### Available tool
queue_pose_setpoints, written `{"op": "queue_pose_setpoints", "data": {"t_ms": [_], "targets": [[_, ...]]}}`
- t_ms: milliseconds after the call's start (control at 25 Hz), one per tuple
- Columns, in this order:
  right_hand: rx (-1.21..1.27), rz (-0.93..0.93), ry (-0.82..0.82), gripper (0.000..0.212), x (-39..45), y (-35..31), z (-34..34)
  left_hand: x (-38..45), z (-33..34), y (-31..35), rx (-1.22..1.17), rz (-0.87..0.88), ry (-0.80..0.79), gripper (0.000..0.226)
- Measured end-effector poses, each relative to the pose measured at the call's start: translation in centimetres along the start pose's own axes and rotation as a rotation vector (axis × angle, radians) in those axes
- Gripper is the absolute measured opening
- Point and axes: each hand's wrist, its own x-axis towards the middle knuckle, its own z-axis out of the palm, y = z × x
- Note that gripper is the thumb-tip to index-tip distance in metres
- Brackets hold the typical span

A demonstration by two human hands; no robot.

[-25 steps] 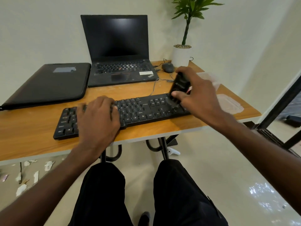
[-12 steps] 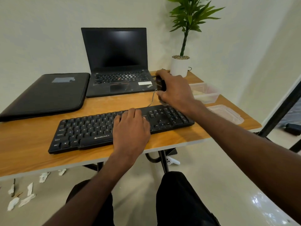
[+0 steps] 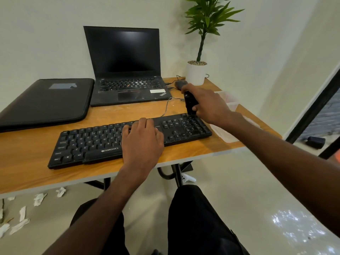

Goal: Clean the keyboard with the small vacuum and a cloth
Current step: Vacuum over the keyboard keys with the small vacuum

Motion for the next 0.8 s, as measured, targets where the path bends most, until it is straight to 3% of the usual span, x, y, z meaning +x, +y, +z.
{"op": "queue_pose_setpoints", "data": {"t_ms": [160, 320, 440, 520, 640, 800], "targets": [[0.115, 0.041, -0.104, 0.061, -1.6, 1.7, -1.6, 0.0, 0.0, 0.2, -0.009, -0.002, 0.014, 0.031], [0.096, 0.008, -0.333, 0.055, -4.6, 2.6, -4.9, 0.0, 0.1, 0.1, -0.006, -0.008, 0.021, 0.032], [0.022, -0.013, -0.252, 0.055, -3.8, 2.0, -5.7, 0.0, 0.2, 0.2, -0.012, -0.003, 0.022, 0.031], [0.311, -0.035, -0.152, 0.056, -3.3, 0.3, -4.0, 0.0, 0.3, 0.1, -0.014, 0.0, 0.029, 0.031], [0.608, -0.106, -0.273, 0.053, -3.9, -0.2, -1.7, -0.1, 0.2, 0.1, -0.033, 0.003, 0.037, 0.03], [0.305, -0.13, -0.391, 0.056, -4.9, 3.1, -5.0, -0.1, 0.3, 0.1, -0.031, 0.005, 0.041, 0.031]]}}
